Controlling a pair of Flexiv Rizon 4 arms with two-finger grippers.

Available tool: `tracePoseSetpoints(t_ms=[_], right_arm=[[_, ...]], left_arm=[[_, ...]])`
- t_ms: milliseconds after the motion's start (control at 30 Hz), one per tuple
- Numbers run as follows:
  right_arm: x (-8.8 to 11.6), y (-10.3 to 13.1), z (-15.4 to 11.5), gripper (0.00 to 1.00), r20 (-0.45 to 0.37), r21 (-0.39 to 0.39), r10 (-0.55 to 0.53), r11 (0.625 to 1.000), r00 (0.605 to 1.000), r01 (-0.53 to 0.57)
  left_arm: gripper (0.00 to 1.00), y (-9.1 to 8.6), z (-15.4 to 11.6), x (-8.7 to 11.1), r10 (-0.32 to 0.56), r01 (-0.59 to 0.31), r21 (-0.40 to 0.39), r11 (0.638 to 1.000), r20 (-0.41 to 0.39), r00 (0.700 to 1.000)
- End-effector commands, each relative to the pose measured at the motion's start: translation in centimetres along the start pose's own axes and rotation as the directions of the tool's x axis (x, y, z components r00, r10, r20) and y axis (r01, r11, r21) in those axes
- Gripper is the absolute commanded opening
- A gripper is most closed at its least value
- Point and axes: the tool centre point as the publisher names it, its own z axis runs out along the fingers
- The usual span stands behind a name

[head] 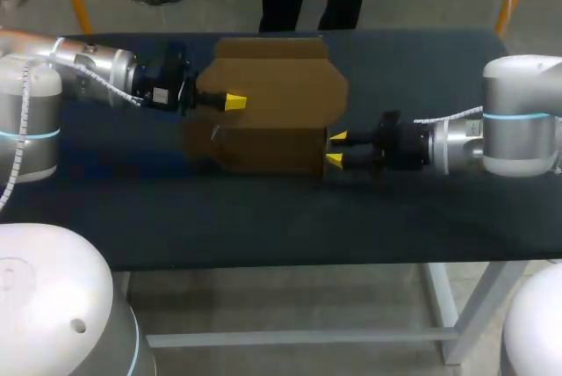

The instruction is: Assemble the packaging by folding the flat box into shape, placing the metal phone stand inside, and closing the box properly

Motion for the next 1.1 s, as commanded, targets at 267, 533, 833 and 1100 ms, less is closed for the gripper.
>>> tracePoseSetpoints(t_ms=[267,533,833,1100], right_arm=[[0.6,0.2,1.5,0.54,0.082,-0.008,0.045,0.999,0.996,-0.044],[0.6,0.2,1.6,0.50,0.179,-0.040,0.094,0.995,0.979,-0.089],[1.2,0.4,2.1,0.55,0.302,-0.047,0.121,0.993,0.946,-0.112],[1.7,0.8,2.5,0.69,0.440,-0.036,0.117,0.993,0.891,-0.112]], left_arm=[[0.00,0.1,0.1,0.0,0.000,0.000,-0.001,1.000,-0.002,1.000],[0.00,0.1,0.1,0.0,0.000,0.000,-0.001,1.000,-0.002,1.000],[0.00,0.1,0.1,0.0,0.000,0.000,-0.001,1.000,-0.002,1.000],[0.00,0.1,0.1,0.0,0.000,0.000,-0.001,1.000,-0.002,1.000]])
